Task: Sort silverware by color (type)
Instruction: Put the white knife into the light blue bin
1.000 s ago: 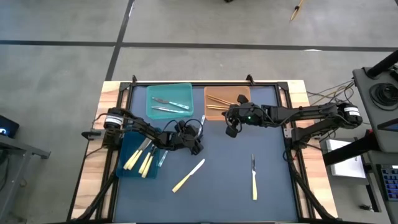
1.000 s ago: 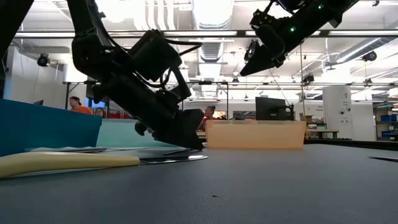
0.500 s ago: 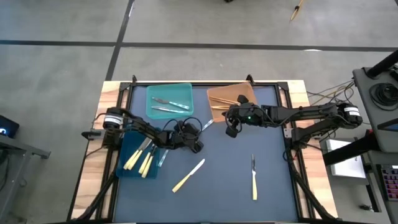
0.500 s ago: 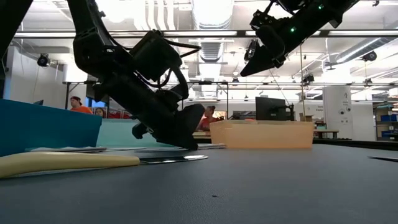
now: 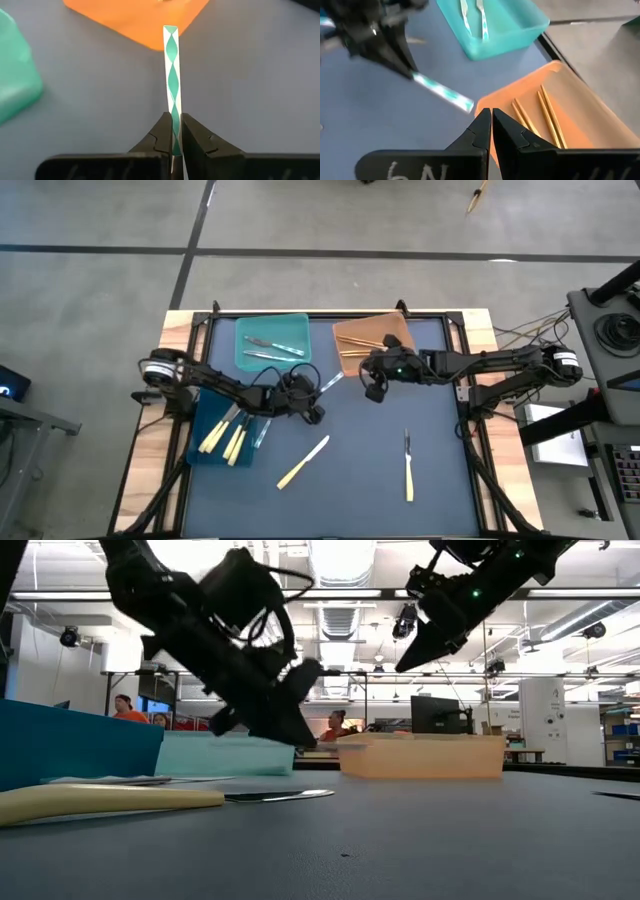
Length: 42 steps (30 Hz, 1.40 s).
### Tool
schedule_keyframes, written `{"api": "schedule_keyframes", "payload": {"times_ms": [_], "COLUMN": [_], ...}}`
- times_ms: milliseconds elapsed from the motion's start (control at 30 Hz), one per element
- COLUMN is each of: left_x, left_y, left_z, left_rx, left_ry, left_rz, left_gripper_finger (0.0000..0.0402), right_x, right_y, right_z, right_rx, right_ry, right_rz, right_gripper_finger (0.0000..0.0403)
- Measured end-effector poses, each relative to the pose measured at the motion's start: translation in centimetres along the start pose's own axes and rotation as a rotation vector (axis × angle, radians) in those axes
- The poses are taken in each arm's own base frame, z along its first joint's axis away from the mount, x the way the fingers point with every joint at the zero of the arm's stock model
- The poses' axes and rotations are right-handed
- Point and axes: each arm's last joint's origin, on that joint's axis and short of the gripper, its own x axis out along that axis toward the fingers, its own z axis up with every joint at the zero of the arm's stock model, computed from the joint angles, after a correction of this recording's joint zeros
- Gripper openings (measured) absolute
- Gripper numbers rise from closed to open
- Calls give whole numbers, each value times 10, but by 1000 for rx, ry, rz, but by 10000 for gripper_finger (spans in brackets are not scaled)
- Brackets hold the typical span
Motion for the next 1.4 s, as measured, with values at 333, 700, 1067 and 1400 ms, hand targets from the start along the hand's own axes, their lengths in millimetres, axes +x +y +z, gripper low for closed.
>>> {"api": "schedule_keyframes", "payload": {"times_ms": [333,700,1067,1400], "left_x": [-55,-108,-96,-59], "left_y": [5,71,149,199], "left_z": [43,106,156,166], "left_rx": [127,435,612,649], "left_ry": [-2,27,144,424], "left_rz": [-58,23,74,167], "left_gripper_finger": [4,3,3,3], "right_x": [-17,-25,-21,-18], "right_y": [-5,-12,-55,-85], "right_z": [-4,4,16,13], "right_rx": [-14,-9,24,85], "right_ry": [41,-39,-102,-93], "right_rz": [-1,-16,-136,-185], "right_gripper_finger": [9,9,9,9]}}
